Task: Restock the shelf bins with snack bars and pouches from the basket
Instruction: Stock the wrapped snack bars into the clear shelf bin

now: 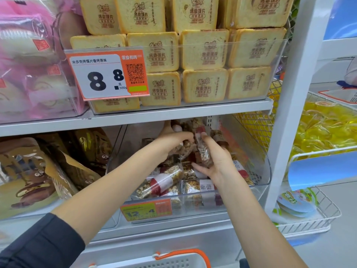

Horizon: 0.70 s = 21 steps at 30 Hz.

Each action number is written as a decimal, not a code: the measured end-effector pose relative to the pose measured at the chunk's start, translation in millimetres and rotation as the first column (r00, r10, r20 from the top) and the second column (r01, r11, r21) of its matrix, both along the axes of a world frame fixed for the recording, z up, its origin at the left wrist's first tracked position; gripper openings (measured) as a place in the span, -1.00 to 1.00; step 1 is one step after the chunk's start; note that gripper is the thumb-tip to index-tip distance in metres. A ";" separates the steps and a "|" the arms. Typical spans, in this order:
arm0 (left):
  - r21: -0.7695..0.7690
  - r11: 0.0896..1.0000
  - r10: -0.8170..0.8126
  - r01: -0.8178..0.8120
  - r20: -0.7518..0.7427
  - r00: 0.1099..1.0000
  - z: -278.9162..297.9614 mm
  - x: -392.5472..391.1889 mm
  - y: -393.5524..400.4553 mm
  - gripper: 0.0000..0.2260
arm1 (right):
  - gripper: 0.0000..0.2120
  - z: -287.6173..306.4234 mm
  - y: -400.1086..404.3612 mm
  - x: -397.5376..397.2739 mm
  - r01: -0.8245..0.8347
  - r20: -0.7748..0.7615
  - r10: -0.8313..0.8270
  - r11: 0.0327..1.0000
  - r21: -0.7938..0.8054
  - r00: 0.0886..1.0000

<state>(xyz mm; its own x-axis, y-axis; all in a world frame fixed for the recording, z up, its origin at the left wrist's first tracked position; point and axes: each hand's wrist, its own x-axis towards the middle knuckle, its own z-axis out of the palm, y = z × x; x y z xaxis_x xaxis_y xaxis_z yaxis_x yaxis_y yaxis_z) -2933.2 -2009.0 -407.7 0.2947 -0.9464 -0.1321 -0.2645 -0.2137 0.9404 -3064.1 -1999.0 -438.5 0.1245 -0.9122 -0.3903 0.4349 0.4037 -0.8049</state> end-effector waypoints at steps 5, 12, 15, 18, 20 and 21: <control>-0.049 0.976 -0.215 0.210 -0.175 0.961 -12.4 -13.9 8.4 -0.26 | 0.09 7.1 2.6 -8.3 -0.107 -0.377 0.083 0.993 -0.045 0.923; -0.124 0.912 -0.409 0.391 -0.333 0.850 -6.7 -14.9 19.5 -0.70 | -0.55 9.9 3.8 -17.5 -0.187 0.084 0.187 0.982 -0.012 0.979; -0.101 0.886 -0.463 0.453 -0.261 0.847 -7.0 -7.5 19.2 -0.57 | -0.74 11.9 4.4 -14.6 -0.170 0.233 0.166 0.985 0.000 0.958; -0.025 0.892 -0.452 0.452 -0.109 0.885 0.7 5.0 20.6 -0.54 | -0.76 10.9 2.8 -9.9 -0.134 0.273 0.114 0.989 0.055 0.955; 0.077 0.896 -0.442 0.437 0.063 0.895 7.5 18.8 24.0 -0.58 | -0.75 9.7 -0.6 -11.0 -0.089 0.202 0.073 0.994 0.071 0.977; 0.124 0.906 -0.422 0.405 0.186 0.887 11.5 28.1 25.7 -0.61 | -0.70 8.7 -3.9 -13.3 -0.042 0.081 0.038 0.998 0.053 0.996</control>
<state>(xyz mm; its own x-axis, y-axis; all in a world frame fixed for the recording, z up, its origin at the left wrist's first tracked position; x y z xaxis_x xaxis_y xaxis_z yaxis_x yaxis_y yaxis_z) -2905.1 -1983.3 -396.2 -0.0929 -0.9772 -0.1909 -0.5289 -0.1140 0.8410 -3077.5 -2002.9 -429.9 0.1933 -0.8834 -0.4270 0.4793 0.4647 -0.7445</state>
